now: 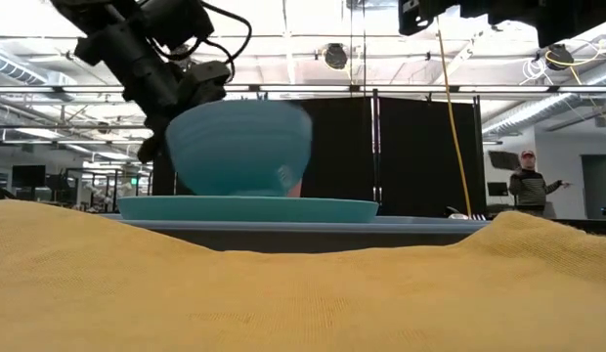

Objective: Set up tray
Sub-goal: Put the blue bowl on the green plate, then put the pink cup on the blue serving tray to the top right of the green plate

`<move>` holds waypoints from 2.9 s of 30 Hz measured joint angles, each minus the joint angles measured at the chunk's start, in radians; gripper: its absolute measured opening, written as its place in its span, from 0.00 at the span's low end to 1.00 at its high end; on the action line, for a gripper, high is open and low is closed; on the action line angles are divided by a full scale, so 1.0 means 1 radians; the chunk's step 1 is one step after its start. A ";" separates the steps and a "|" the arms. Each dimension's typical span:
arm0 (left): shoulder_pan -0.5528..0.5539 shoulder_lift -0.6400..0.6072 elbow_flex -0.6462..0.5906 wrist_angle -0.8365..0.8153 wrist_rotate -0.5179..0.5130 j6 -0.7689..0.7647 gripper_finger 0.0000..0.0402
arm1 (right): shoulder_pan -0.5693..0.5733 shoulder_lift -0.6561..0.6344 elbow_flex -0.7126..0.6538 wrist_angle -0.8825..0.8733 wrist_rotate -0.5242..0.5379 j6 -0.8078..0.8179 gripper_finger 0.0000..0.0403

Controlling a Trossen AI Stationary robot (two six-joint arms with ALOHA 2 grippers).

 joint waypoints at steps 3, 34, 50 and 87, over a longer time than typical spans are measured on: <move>-0.003 0.046 0.068 -0.047 -0.005 0.022 0.03 | 0.000 0.000 0.000 0.002 -0.003 0.000 0.27; -0.042 0.152 0.187 -0.191 -0.079 0.096 0.09 | 0.000 0.000 0.000 -0.007 -0.004 0.015 0.27; -0.054 0.151 0.187 -0.189 -0.018 0.091 0.15 | 0.000 0.000 0.000 -0.008 -0.004 0.015 0.27; -0.446 -0.181 0.165 -0.173 -0.643 0.117 0.30 | -0.029 0.000 -0.040 -0.002 0.179 -0.011 0.27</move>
